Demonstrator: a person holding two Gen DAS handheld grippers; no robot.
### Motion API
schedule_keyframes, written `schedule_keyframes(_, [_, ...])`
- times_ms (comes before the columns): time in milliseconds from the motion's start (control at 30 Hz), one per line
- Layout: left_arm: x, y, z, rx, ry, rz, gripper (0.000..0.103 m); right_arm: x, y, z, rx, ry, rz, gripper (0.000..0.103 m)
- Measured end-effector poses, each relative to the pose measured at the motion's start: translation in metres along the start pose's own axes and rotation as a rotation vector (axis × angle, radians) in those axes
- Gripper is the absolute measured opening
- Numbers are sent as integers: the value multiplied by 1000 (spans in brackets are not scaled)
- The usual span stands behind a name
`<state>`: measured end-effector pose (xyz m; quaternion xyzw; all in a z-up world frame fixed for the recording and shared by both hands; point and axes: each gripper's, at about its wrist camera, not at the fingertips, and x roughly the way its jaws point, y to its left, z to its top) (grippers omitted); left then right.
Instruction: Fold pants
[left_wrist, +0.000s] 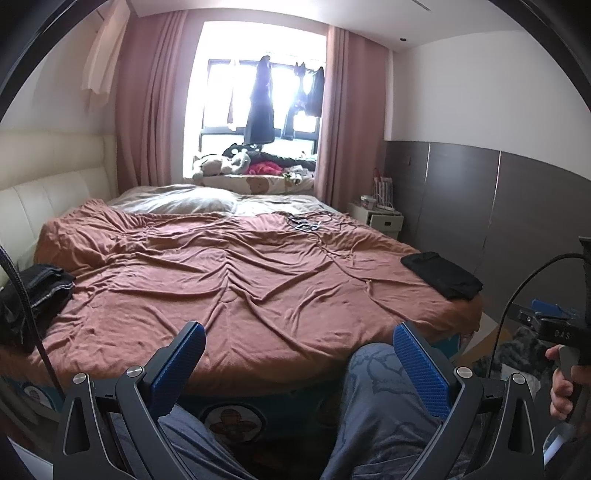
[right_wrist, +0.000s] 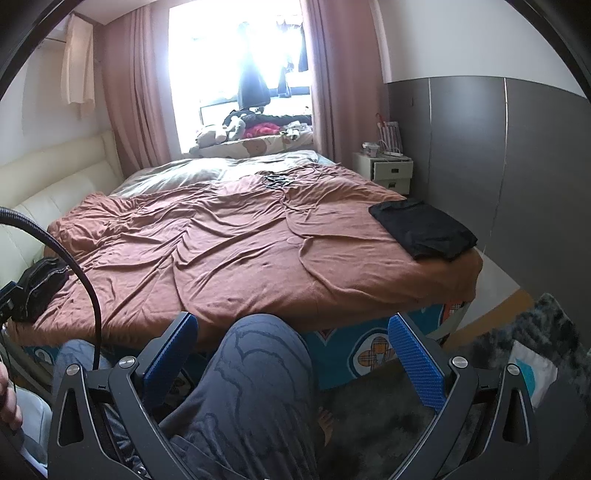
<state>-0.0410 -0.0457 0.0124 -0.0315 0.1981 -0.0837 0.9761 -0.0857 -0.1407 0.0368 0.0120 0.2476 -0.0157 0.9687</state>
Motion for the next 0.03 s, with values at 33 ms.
schedule_keyframes(33, [-1,2,1,-3,-2,1,103,1,2,1,-1,0,0,103])
